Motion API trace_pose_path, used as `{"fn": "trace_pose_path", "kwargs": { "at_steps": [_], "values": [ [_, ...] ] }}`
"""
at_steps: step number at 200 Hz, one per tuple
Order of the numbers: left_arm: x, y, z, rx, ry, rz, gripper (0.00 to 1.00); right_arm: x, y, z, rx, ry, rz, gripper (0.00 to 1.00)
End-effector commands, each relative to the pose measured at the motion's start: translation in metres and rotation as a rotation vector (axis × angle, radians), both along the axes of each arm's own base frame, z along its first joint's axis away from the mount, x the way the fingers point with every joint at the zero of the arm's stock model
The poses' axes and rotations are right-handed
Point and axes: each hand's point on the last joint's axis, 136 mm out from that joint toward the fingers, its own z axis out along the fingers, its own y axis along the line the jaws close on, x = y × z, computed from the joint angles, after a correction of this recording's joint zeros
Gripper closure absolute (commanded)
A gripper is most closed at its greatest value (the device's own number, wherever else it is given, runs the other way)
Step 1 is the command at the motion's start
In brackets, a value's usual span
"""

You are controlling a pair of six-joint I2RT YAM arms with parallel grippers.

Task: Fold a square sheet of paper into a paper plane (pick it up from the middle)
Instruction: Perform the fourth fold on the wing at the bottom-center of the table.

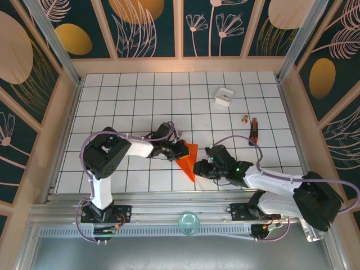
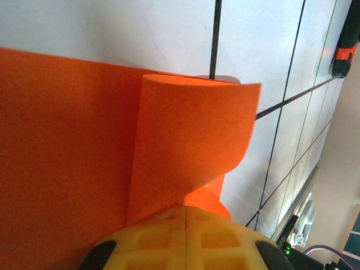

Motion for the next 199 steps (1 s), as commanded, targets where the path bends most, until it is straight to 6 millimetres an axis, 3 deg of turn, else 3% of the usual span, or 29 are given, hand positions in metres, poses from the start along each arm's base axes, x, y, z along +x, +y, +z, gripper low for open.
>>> {"fn": "trace_pose_path", "kwargs": {
  "at_steps": [1, 47, 100, 199],
  "values": [
    [-0.006, 0.023, -0.04, 0.135, 0.047, 0.027, 0.99, 0.003, 0.011, 0.014, 0.004, -0.053, 0.047, 0.78],
    [-0.006, 0.023, -0.04, 0.137, 0.048, 0.027, 0.99, 0.004, 0.024, 0.006, 0.004, -0.03, 0.082, 0.87],
    [-0.006, 0.023, -0.039, 0.137, 0.047, 0.026, 0.99, -0.006, 0.013, -0.016, -0.028, 0.019, 0.073, 0.92],
    [-0.006, 0.024, -0.04, 0.139, 0.049, 0.027, 0.99, -0.011, 0.005, -0.034, -0.053, 0.045, 0.065, 0.94]
  ]
}}
